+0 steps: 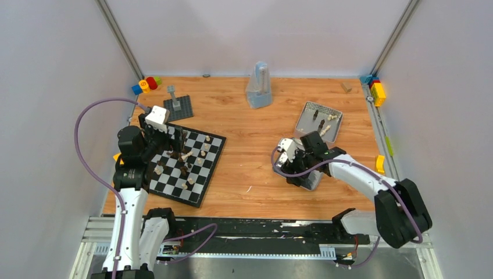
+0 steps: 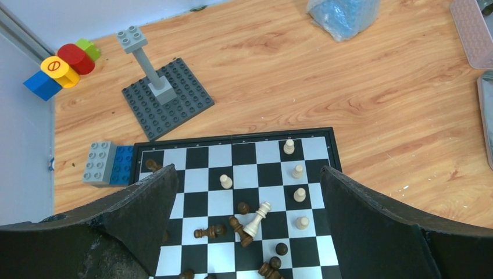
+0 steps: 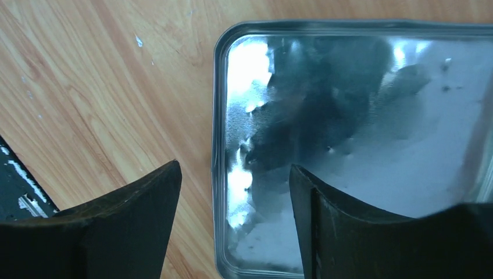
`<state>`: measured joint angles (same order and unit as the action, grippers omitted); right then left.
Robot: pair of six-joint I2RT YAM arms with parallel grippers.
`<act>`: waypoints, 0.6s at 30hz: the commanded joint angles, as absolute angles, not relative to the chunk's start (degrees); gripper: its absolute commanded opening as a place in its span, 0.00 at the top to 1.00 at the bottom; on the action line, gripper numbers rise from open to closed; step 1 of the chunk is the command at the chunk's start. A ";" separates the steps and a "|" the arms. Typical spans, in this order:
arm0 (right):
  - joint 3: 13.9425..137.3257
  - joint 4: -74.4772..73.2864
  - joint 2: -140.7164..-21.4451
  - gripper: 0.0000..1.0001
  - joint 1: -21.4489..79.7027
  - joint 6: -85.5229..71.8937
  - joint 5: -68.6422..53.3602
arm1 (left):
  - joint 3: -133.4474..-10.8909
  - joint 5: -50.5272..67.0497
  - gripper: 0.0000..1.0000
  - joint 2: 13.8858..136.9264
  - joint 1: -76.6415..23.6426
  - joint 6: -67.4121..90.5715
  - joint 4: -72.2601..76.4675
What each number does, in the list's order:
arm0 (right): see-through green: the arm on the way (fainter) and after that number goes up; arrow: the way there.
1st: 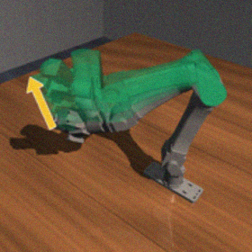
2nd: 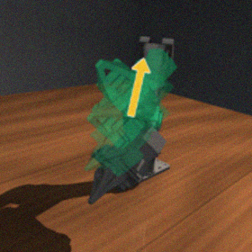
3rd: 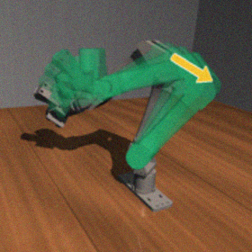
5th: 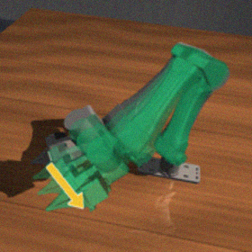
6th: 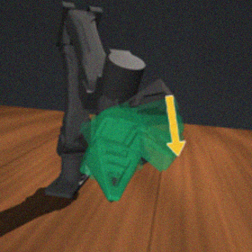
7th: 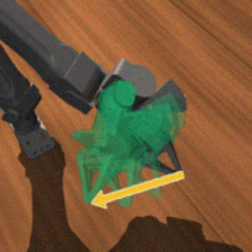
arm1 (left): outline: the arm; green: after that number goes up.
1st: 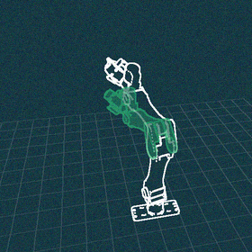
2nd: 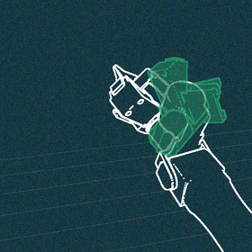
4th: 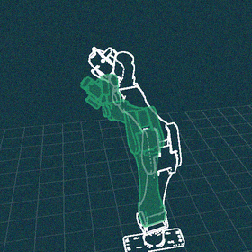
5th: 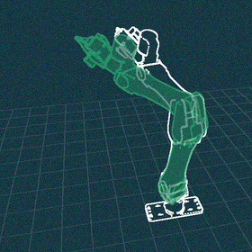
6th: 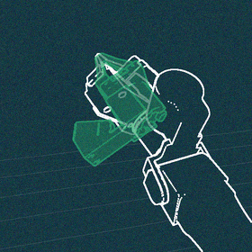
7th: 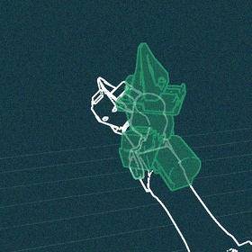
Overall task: Set up the chess pieces on the board
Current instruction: Move the lid to the center of the board.
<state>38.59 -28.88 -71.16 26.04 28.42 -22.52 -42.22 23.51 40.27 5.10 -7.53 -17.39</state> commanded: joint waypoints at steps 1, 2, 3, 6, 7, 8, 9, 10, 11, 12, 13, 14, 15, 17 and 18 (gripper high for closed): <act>39.24 -28.13 -75.83 0.36 28.87 31.42 -17.35 | -43.21 24.38 0.00 40.21 4.95 -8.63 -16.35; 39.14 -28.39 -76.73 0.39 29.48 31.58 -16.67 | -43.15 24.45 0.00 40.24 4.95 -8.62 -16.35; 38.92 -28.85 -77.30 0.41 30.01 31.71 -16.30 | -43.11 24.66 0.00 40.25 4.94 -8.66 -16.30; 38.06 -30.25 -77.55 0.46 31.53 32.07 -15.93 | -43.07 24.78 0.00 40.25 4.99 -8.61 -16.27; 37.63 -30.65 -77.55 0.49 31.88 32.19 -15.72 | -43.00 24.78 0.00 40.25 4.96 -8.61 -16.18; 37.23 -30.95 -77.38 0.52 32.25 32.43 -15.25 | -42.95 24.83 0.00 40.30 4.94 -8.55 -16.17; 36.81 -31.28 -77.28 0.56 32.53 32.62 -14.55 | -42.90 24.84 0.00 40.32 4.90 -8.54 -16.17; 36.42 -31.89 -77.24 0.60 32.72 32.80 -13.41 | -42.90 24.86 0.00 40.31 4.91 -8.55 -16.17; 36.08 -32.52 -77.03 0.65 32.78 33.00 -12.57 | -42.96 24.91 0.00 40.33 4.94 -8.53 -16.17; 35.73 -33.24 -76.67 0.69 32.80 33.25 -11.70 | -43.01 24.98 0.00 40.38 4.89 -8.48 -16.17; 35.32 -34.03 -76.15 0.74 32.77 33.43 -10.93 | -42.99 25.08 0.00 40.36 4.96 -8.41 -16.17; 34.74 -34.74 -75.44 0.79 32.78 33.72 -10.10 | -42.98 25.06 0.00 40.41 4.98 -8.38 -16.17; 34.16 -35.58 -74.59 0.84 32.78 34.09 -9.38 | -42.94 25.12 0.00 40.47 4.94 -8.38 -16.13; 32.85 -37.42 -71.79 0.94 32.75 35.18 -8.03 | -42.86 25.20 0.00 40.51 4.90 -8.40 -16.05; 32.17 -38.25 -70.49 0.99 32.66 35.61 -7.53 | -42.83 25.28 0.00 40.49 4.91 -8.42 -15.94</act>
<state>35.51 -31.38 -74.19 32.77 33.04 -12.67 -42.22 24.01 40.45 5.10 -7.81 -17.39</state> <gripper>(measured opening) 0.082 0.998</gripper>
